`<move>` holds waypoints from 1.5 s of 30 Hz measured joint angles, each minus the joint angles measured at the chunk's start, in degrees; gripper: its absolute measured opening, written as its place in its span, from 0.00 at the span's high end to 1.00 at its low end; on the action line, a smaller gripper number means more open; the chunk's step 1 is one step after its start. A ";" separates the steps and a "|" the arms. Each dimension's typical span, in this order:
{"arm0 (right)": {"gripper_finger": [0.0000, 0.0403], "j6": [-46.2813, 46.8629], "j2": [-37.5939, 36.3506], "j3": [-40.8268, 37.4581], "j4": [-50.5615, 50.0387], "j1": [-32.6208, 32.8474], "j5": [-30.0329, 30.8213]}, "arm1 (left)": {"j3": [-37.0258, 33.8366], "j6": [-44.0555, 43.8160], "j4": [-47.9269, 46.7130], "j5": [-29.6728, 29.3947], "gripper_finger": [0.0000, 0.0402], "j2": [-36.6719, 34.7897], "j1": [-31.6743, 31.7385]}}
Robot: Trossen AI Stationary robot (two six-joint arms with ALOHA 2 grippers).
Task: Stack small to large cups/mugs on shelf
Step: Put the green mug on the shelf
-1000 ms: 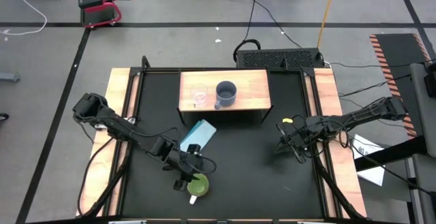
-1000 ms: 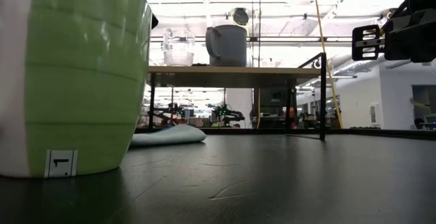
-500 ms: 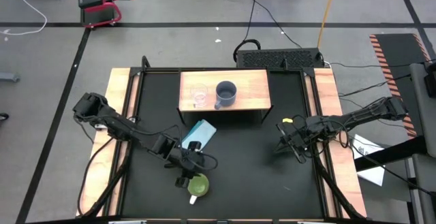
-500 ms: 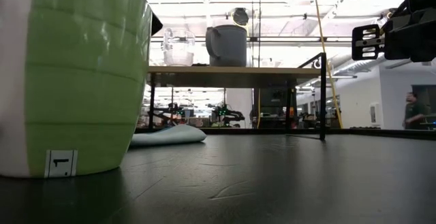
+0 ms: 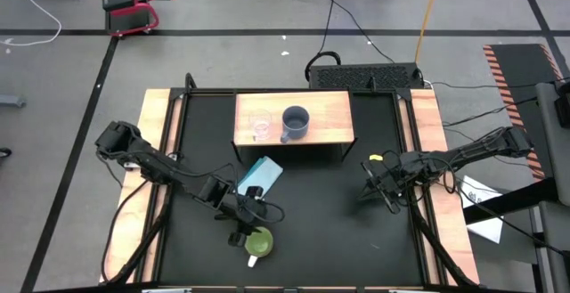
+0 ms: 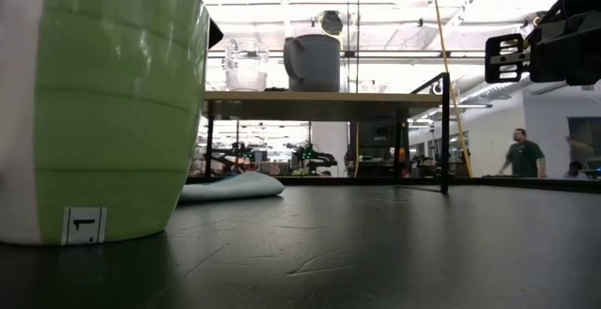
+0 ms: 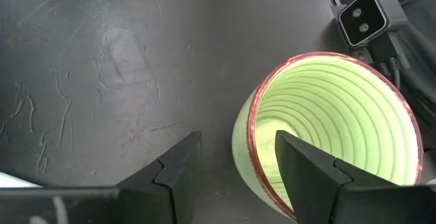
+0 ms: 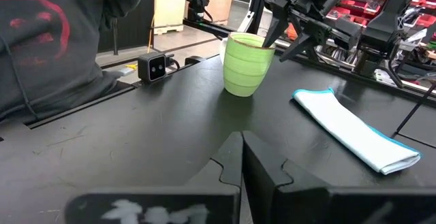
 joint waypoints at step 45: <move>1.00 0.02 1.20 0.00 1.03 0.06 -0.06 | 0.02 2.70 2.40 4.61 0.95 3.30 0.59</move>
